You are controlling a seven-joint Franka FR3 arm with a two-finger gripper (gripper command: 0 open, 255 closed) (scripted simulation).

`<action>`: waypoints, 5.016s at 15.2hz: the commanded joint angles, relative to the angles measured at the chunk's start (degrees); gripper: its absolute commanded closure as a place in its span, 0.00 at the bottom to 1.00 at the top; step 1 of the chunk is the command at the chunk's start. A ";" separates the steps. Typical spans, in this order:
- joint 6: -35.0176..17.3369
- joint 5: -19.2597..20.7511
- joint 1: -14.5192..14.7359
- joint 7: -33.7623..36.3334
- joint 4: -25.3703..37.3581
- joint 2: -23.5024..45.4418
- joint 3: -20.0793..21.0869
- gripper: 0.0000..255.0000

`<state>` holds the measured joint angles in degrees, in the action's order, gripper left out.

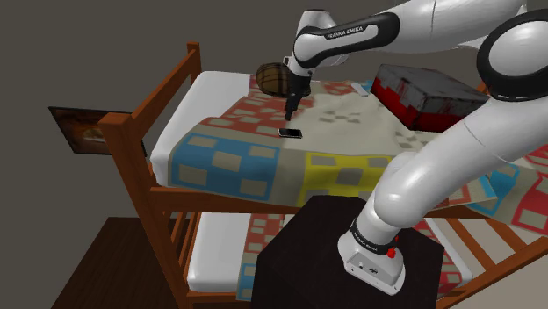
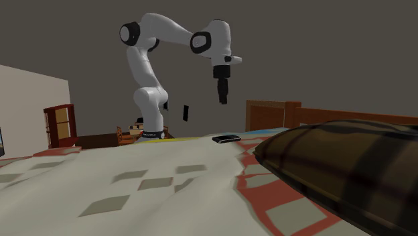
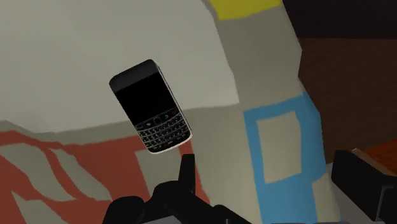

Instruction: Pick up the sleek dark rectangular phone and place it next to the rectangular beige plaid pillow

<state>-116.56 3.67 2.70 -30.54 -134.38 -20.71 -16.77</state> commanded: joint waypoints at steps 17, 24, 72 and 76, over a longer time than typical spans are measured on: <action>-16.86 -4.67 -0.15 -17.53 5.13 25.10 -5.13 0.00; -16.85 -4.67 -0.15 -17.52 5.13 25.09 -5.13 0.00; 12.02 -0.28 0.45 -14.54 23.74 14.12 -4.35 1.00; 14.37 -0.29 0.49 -14.57 26.02 14.04 -4.29 1.00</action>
<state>-102.66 3.42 3.22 -45.02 -108.92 -6.78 -21.02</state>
